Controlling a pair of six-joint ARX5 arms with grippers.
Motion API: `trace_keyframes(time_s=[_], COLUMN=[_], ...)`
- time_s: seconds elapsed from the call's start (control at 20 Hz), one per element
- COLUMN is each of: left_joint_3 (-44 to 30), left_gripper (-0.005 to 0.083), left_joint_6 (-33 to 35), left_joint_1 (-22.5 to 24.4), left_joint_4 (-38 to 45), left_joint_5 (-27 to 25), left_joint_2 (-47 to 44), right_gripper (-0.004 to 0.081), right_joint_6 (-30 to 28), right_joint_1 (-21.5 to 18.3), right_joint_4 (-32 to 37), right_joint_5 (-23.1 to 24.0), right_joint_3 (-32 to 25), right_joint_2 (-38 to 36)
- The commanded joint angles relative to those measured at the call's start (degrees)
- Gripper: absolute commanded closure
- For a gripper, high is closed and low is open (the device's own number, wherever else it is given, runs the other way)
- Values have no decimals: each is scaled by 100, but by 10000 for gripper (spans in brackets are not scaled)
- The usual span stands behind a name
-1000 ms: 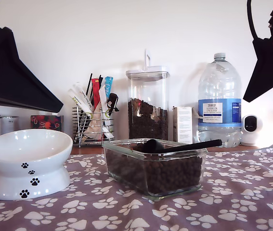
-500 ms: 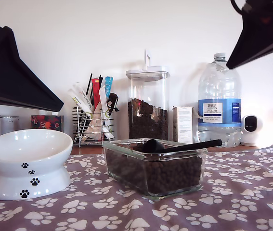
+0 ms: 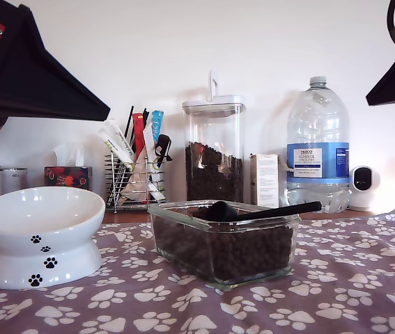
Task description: Measure one spoon of cat food and pour it into the food bowl
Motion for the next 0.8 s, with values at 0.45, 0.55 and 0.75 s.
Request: trace_keyframes(time_s=[0.45, 0.55, 0.75], left_joint_3=[-92, -92, -92], left_gripper=[793, 793, 793], left_joint_6=[50, 92, 92], left_joint_1=[-20, -20, -20], left_joint_4=[157, 197, 192], left_joint_5=[48, 48, 48], left_joint_2=[763, 774, 774], right_gripper=[515, 487, 452], right_joint_6=[-3473, -4457, -5683], right_joint_1=[247, 393, 564], right_joint_4=[-50, -326, -400], right_joint_5=[-70, -66, -57], right_joint_3=[-50, -50, -50], right_joint_2=[610, 745, 1161])
